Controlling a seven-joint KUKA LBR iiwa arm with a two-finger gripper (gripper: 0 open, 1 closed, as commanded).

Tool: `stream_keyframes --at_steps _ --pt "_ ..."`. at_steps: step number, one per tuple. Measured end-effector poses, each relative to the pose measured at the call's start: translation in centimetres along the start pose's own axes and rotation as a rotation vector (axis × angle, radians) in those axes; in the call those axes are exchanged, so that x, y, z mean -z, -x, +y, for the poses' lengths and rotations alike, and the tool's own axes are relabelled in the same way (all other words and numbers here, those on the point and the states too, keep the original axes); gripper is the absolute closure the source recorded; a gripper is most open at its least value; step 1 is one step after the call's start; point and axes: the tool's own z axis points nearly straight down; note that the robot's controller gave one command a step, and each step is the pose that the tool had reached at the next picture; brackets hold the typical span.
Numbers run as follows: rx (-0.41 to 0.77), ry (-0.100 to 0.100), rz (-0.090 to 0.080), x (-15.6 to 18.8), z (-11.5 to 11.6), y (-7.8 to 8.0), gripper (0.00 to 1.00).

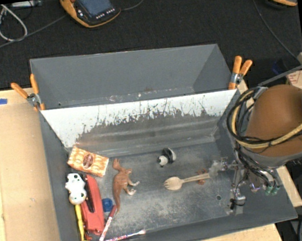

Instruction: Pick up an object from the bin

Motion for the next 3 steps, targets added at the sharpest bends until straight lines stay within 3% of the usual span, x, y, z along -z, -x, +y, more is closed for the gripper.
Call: stream_keyframes --at_steps 1,2,3 --pt "0.004 -0.001 -0.008 0.4 0.0 0.2 0.00" --pt "0.064 -0.001 -0.013 -8.0 2.7 6.6 0.00" --pt "0.097 -0.002 -0.008 -2.6 4.2 6.8 0.00"
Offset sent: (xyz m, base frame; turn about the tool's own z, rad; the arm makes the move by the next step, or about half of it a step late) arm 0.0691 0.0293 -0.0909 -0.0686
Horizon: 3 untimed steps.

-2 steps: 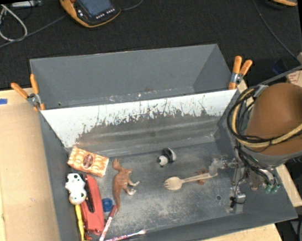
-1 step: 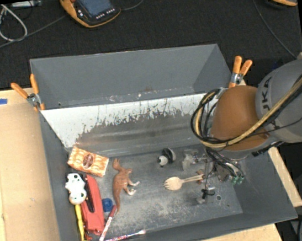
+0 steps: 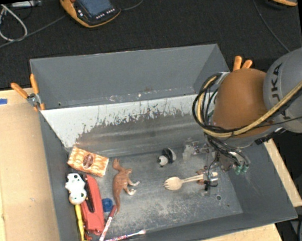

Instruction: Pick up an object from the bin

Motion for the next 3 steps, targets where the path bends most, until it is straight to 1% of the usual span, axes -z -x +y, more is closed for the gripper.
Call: stream_keyframes --at_steps 1,2,3 --pt "-0.008 0.001 -0.002 -2.4 -0.4 0.0 0.00" --pt "-0.101 0.003 -0.001 -6.7 2.4 -0.1 0.00" --pt "0.031 0.001 0.003 -6.5 2.4 -0.8 1.00"
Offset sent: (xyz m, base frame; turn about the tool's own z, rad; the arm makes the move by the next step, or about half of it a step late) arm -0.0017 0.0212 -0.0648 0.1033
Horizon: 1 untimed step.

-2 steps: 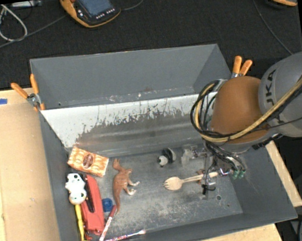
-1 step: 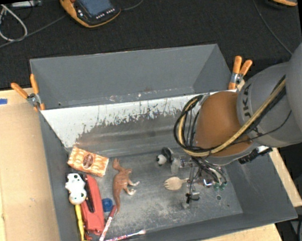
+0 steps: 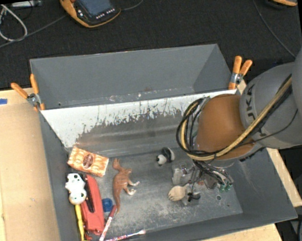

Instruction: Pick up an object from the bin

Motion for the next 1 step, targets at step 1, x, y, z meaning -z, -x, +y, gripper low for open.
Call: stream_keyframes --at_steps 1 --pt "0.001 0.000 0.000 0.02 0.00 0.00 1.00"
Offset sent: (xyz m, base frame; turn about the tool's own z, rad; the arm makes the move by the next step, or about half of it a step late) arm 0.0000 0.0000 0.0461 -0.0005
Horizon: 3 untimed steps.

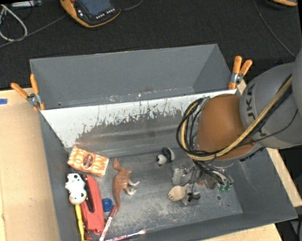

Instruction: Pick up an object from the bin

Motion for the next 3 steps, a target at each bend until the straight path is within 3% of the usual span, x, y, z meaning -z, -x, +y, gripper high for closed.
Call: stream_keyframes --at_steps 3 --pt "0.003 0.002 0.012 11.2 0.2 -0.4 1.00"
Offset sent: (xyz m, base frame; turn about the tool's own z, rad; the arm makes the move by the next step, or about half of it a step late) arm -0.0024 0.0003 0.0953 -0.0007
